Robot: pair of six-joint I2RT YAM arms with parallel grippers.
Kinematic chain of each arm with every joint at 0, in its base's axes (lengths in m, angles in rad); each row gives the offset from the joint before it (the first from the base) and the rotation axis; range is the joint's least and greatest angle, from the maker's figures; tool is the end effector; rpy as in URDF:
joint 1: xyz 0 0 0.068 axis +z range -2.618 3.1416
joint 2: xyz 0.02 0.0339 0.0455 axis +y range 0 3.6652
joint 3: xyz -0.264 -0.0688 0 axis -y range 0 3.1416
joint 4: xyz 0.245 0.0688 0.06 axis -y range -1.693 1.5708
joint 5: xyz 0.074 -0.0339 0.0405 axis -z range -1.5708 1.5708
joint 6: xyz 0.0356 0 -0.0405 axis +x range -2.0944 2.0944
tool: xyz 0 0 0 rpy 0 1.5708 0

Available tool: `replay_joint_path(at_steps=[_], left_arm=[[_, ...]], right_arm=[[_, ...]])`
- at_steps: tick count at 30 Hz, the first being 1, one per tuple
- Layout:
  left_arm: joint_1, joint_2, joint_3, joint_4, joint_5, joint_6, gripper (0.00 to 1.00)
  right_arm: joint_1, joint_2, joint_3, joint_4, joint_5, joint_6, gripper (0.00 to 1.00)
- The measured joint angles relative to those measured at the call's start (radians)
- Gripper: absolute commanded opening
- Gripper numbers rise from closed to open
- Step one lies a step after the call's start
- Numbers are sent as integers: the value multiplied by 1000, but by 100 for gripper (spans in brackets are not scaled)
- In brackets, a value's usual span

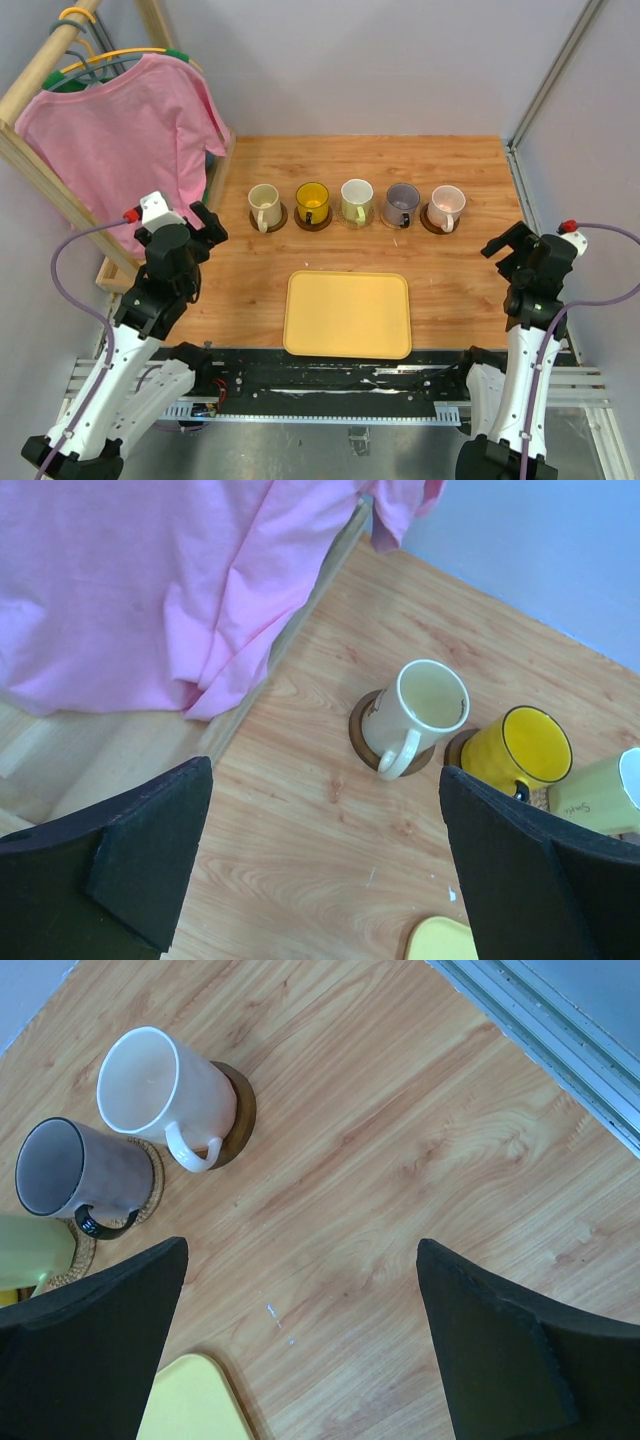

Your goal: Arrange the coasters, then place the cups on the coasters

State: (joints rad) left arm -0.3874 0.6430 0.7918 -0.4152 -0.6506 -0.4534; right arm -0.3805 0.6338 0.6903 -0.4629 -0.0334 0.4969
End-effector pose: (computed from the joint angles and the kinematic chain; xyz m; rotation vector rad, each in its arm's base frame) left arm 0.1385 -0.0332 0.3405 -0.5011 1.7099 -0.0065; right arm 0.1389 -0.0543 0.3003 0.8207 1.8003 0.1087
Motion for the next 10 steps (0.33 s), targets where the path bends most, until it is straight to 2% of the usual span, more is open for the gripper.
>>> replay_joint_path(at_steps=[10], left_arm=[[0,-7,-26,0,29,20,100]], right_arm=[[0,-3,-8,-3,-4,-7,98]])
